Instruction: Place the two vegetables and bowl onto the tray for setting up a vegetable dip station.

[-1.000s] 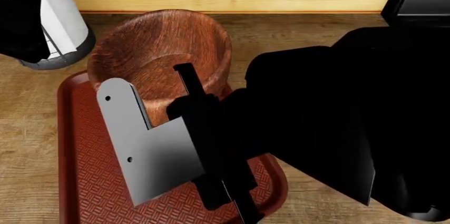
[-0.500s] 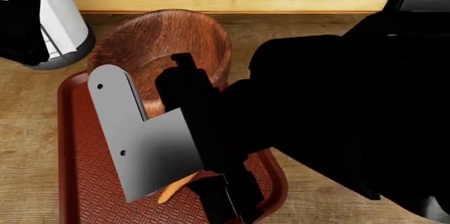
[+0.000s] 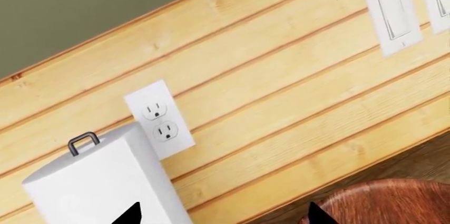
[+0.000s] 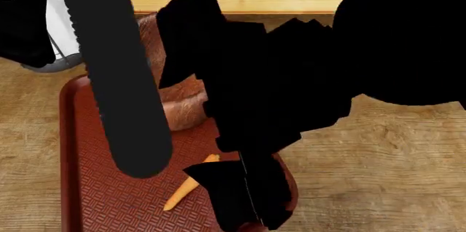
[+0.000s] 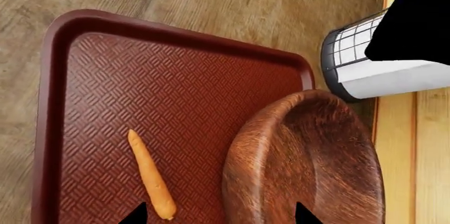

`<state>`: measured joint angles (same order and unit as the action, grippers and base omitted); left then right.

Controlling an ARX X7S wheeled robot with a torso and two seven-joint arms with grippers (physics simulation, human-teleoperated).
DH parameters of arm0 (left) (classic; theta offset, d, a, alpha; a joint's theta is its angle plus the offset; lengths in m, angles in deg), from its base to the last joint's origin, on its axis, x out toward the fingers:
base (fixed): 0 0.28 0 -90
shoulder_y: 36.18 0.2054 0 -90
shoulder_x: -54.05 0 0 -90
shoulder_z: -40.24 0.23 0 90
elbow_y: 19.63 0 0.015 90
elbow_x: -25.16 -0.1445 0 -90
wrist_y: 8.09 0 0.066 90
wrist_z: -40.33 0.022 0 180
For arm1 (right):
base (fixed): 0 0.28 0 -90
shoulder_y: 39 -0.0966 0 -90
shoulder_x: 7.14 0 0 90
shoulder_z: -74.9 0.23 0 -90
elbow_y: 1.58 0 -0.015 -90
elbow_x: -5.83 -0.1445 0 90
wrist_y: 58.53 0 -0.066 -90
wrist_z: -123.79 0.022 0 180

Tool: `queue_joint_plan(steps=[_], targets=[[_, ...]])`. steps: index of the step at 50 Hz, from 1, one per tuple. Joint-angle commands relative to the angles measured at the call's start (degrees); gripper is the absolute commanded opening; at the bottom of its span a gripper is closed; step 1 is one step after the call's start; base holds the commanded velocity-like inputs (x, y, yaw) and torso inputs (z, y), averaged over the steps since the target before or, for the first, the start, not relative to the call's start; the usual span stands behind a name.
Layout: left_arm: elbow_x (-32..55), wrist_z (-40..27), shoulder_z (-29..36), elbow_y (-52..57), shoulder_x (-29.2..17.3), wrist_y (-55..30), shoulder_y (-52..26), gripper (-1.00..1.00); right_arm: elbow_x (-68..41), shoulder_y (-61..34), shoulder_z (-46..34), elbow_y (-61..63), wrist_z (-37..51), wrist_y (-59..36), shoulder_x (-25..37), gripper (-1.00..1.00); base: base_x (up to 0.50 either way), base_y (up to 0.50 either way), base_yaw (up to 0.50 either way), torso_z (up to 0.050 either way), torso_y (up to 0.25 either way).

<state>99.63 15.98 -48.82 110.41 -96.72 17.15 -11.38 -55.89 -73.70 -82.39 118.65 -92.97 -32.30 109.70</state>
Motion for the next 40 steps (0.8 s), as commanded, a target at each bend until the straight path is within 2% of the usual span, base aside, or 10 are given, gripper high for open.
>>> queue_joint_plan(steps=[1,12,26,40], targets=[[0.92,-0.65,0.71,0.15,0.41,-0.45,-1.35,1.0,-1.22,-3.09,2.61,-0.85,-0.99,-1.45,2.78,1.0,0.0,0.0,0.0,0.0,0.0],[0.54,-0.35,0.62,0.05,0.3,0.12,-0.83,1.0,-2.31,-3.63,4.73,-0.37,-0.74,-4.04,12.22,1.0,0.0,0.0,0.0,0.0,0.0],[-0.51,-0.4,3.52,-0.43,2.43,-0.46,-3.34,1.0,-10.48,-6.04,11.41,3.79,2.27,-9.93,25.94,1.0,0.0,0.0,0.0,0.0,0.0],[-3.31,0.78,6.08,-1.16,4.61,0.58,-3.54,1.0,-16.77,-7.92,16.33,7.29,5.01,-17.91,37.06,1.0,0.0,0.0,0.0,0.0,0.0]])
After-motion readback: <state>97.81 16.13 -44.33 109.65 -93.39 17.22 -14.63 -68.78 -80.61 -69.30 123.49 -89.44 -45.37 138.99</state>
